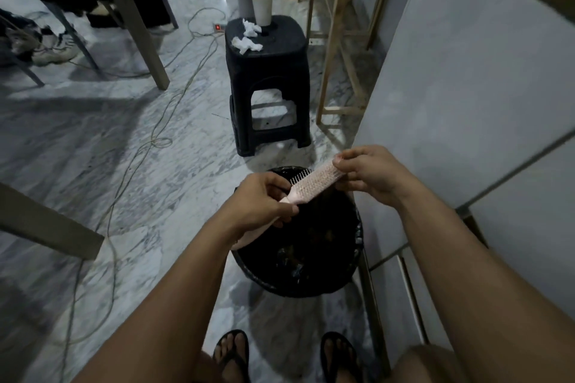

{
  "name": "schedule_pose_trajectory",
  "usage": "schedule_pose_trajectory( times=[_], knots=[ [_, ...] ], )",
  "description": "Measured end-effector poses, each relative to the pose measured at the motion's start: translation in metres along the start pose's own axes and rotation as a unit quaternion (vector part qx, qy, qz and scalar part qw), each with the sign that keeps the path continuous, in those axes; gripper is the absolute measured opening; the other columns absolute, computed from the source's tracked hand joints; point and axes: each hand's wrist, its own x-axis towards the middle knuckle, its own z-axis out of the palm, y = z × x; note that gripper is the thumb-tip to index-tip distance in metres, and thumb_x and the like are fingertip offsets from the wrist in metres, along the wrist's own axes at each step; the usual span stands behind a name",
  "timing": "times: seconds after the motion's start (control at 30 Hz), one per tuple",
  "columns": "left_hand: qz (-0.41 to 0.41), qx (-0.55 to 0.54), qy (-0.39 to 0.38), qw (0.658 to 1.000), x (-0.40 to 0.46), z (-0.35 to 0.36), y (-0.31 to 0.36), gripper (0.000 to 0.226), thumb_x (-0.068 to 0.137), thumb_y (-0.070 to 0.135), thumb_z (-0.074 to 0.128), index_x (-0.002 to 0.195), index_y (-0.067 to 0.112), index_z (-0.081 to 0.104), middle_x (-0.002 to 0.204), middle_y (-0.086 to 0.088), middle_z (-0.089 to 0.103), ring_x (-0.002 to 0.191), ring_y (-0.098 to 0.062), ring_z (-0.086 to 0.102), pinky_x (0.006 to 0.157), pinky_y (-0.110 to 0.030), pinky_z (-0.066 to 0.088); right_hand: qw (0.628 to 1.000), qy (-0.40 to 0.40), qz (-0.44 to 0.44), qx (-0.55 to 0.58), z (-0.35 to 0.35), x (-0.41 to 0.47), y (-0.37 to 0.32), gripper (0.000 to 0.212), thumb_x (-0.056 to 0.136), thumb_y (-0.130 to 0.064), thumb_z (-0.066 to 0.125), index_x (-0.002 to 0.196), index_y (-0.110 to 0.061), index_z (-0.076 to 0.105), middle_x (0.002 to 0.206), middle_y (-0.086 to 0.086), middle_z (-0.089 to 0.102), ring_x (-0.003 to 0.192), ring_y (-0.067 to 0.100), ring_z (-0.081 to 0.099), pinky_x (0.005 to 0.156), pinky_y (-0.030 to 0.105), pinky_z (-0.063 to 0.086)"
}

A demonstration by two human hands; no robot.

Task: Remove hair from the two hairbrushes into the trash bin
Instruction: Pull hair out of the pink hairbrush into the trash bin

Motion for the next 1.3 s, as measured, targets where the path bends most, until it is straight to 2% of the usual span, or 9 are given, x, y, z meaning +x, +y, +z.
schedule_pose_trajectory(
  times=[0.2, 0.47, 0.6, 0.67, 0.77, 0.87, 1.0, 1.13, 1.3],
  knots=[
    [0.045, 0.08, 0.053, 0.994, -0.047, -0.02, 0.055, 0.027, 0.077, 0.011, 0.081, 0.095, -0.001, 0.066, 0.082, -0.018, 0.071, 0.061, -0.022, 0.068, 0.058, -0.036, 0.058, 0.997, 0.022, -0.03, -0.065, -0.012, -0.06, -0.053, 0.02, 0.088, 0.002, 0.061, 0.107, 0.0, 0.065, 0.084, 0.014, 0.063, 0.063, 0.021, 0.06, 0.057, 0.03, 0.054],
    [0.102, 0.158, 0.111, 0.976, -0.109, -0.045, 0.117, 0.025, 0.071, 0.021, 0.086, 0.087, 0.006, 0.073, 0.072, -0.01, 0.075, 0.055, -0.017, 0.067, 0.051, -0.026, 0.053, 0.991, 0.025, -0.074, -0.113, -0.006, -0.13, -0.11, 0.024, 0.091, -0.001, 0.059, 0.115, -0.001, 0.062, 0.099, 0.019, 0.064, 0.07, 0.027, 0.065, 0.067, 0.037, 0.06],
    [0.123, 0.166, 0.121, 0.971, -0.134, -0.051, 0.14, 0.017, 0.071, 0.014, 0.084, 0.084, 0.008, 0.075, 0.073, -0.009, 0.074, 0.055, -0.016, 0.064, 0.056, -0.031, 0.056, 0.984, 0.033, -0.085, -0.154, -0.007, -0.161, -0.136, 0.027, 0.092, 0.002, 0.055, 0.119, 0.002, 0.059, 0.109, 0.023, 0.06, 0.083, 0.033, 0.067, 0.067, 0.038, 0.06],
    [0.127, 0.168, 0.115, 0.971, -0.144, -0.051, 0.157, 0.013, 0.072, 0.007, 0.079, 0.084, 0.011, 0.077, 0.075, -0.008, 0.073, 0.061, -0.018, 0.064, 0.063, -0.038, 0.059, 0.977, 0.044, -0.098, -0.187, -0.012, -0.179, -0.154, 0.019, 0.093, 0.003, 0.053, 0.11, -0.001, 0.062, 0.104, 0.021, 0.06, 0.081, 0.034, 0.067, 0.07, 0.04, 0.061],
    [0.153, 0.164, 0.083, 0.971, -0.161, -0.045, 0.196, 0.02, 0.072, 0.001, 0.077, 0.084, 0.016, 0.077, 0.082, -0.008, 0.073, 0.071, -0.019, 0.065, 0.067, -0.034, 0.058, 0.957, 0.084, -0.123, -0.248, -0.035, -0.209, -0.185, 0.016, 0.091, 0.003, 0.056, 0.104, -0.001, 0.063, 0.09, 0.014, 0.06, 0.074, 0.028, 0.064, 0.074, 0.04, 0.061],
    [0.188, 0.172, 0.05, 0.966, -0.178, -0.028, 0.24, 0.024, 0.073, 0.002, 0.079, 0.093, 0.014, 0.077, 0.085, -0.006, 0.069, 0.074, -0.018, 0.061, 0.063, -0.025, 0.053, 0.931, 0.136, -0.138, -0.311, -0.071, -0.243, -0.214, 0.029, 0.086, -0.002, 0.062, 0.114, 0.003, 0.064, 0.092, 0.015, 0.068, 0.07, 0.024, 0.067, 0.063, 0.032, 0.061],
    [0.238, 0.188, 0.021, 0.953, -0.19, 0.016, 0.295, 0.032, 0.077, 0.004, 0.078, 0.107, 0.013, 0.075, 0.083, 0.001, 0.066, 0.067, -0.009, 0.059, 0.053, -0.015, 0.042, 0.91, 0.18, -0.132, -0.35, -0.134, -0.292, -0.236, 0.024, 0.09, -0.007, 0.061, 0.11, 0.005, 0.066, 0.105, 0.021, 0.071, 0.089, 0.03, 0.073, 0.081, 0.048, 0.06],
    [0.292, 0.188, 0.014, 0.938, -0.192, 0.078, 0.338, 0.031, 0.074, 0.003, 0.081, 0.104, 0.006, 0.075, 0.08, -0.005, 0.07, 0.059, -0.011, 0.063, 0.041, -0.008, 0.042, 0.896, 0.242, -0.104, -0.357, -0.203, -0.33, -0.234, 0.026, 0.09, -0.008, 0.061, 0.112, 0.003, 0.065, 0.108, 0.018, 0.07, 0.084, 0.024, 0.072, 0.083, 0.045, 0.06],
    [0.33, 0.185, -0.02, 0.926, -0.192, 0.167, 0.368, 0.027, 0.068, 0.003, 0.082, 0.094, 0.007, 0.078, 0.071, -0.001, 0.069, 0.057, -0.011, 0.061, 0.045, -0.014, 0.043, 0.884, 0.312, -0.037, -0.347, -0.28, -0.37, -0.209, 0.031, 0.085, -0.006, 0.064, 0.115, 0.004, 0.064, 0.1, 0.019, 0.073, 0.086, 0.032, 0.074, 0.084, 0.042, 0.059]
  ],
)
